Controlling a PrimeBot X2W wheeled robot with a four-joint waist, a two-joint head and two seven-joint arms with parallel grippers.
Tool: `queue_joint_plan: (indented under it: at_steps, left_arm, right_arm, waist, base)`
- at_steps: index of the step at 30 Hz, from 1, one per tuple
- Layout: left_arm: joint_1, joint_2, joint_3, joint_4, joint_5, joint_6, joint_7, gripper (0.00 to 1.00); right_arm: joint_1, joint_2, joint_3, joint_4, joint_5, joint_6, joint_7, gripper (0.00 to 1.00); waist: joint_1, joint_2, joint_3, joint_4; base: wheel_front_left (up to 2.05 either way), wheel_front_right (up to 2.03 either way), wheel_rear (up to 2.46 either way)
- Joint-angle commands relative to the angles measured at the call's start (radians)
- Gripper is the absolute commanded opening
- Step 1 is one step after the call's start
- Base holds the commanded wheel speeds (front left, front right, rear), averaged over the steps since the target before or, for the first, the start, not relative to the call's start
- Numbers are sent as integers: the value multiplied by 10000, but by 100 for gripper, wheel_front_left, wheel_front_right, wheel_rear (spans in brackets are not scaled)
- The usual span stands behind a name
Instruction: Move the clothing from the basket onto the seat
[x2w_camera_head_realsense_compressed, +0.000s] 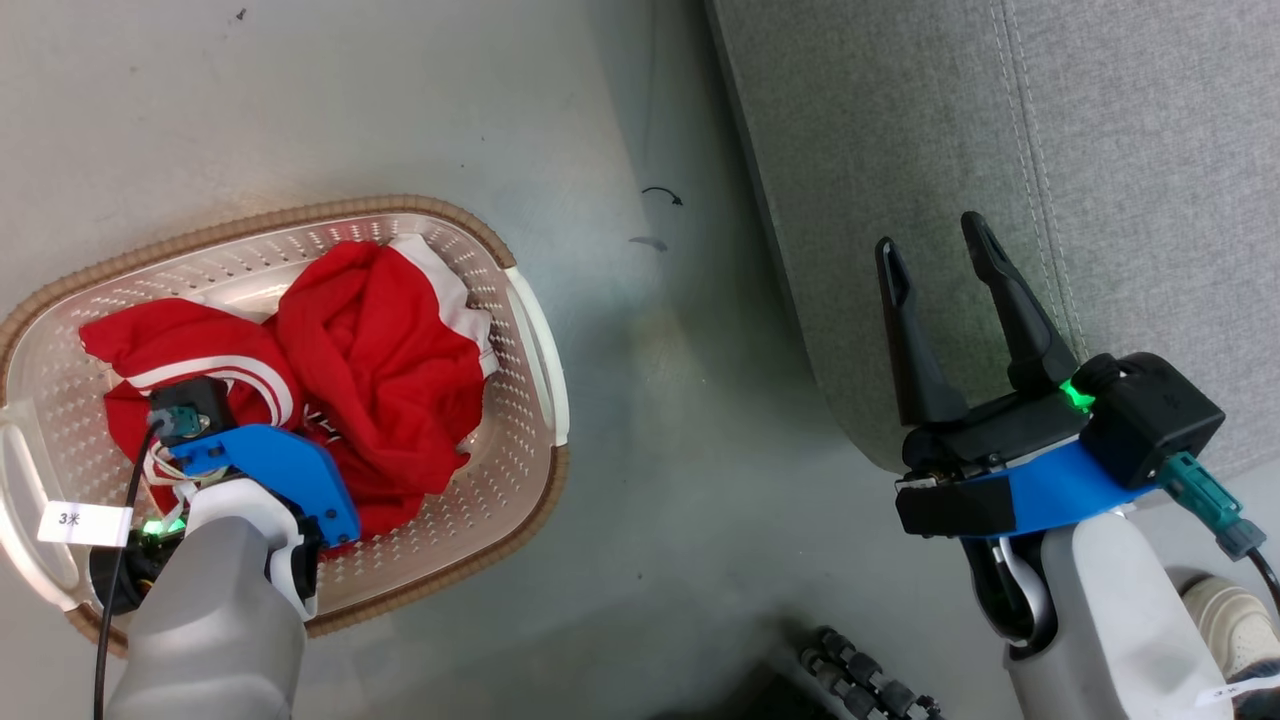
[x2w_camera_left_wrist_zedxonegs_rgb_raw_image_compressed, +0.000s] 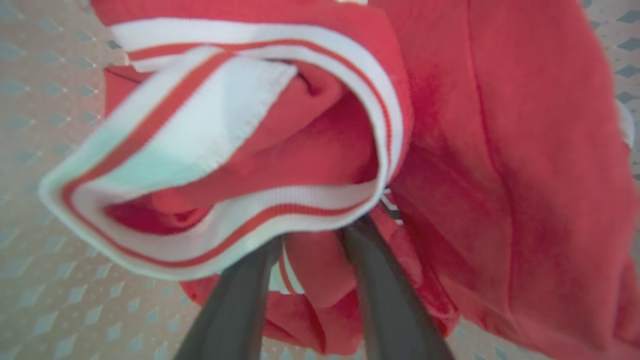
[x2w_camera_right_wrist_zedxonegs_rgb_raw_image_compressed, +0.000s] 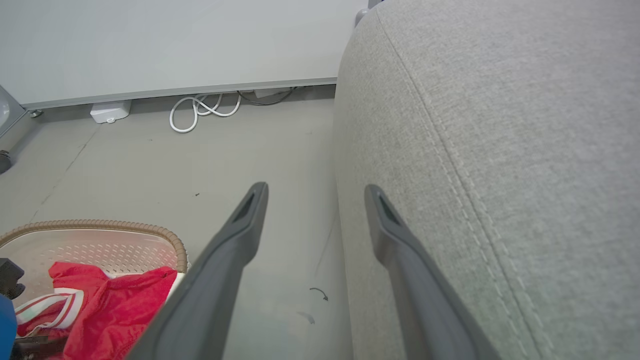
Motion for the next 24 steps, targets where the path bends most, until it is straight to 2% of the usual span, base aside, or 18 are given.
queue_joint_plan:
  at_steps: [1,17,24]
  left_arm:
    - [-167,45,-50,20,39,-21,-58,0]
    - [-57,-107,-216,135,-242,-483,-196,0]
    - [202,-380,-377,159,-297,-849,-515,0]
  right_arm:
    - [-102,-28,-32,-24,-5,5,-53,100]
    - [-158,-28,-10,147,-133,5,-53,100]
    - [-156,-30,-59,323,-349,5,-53,100]
  waist:
    - [-1,0,-8,16]
    - [-1,0,-580,292]
    - [-1,0,-1476,769]
  base:
    - [0,0,0]
    - [0,0,0]
    - [0,0,0]
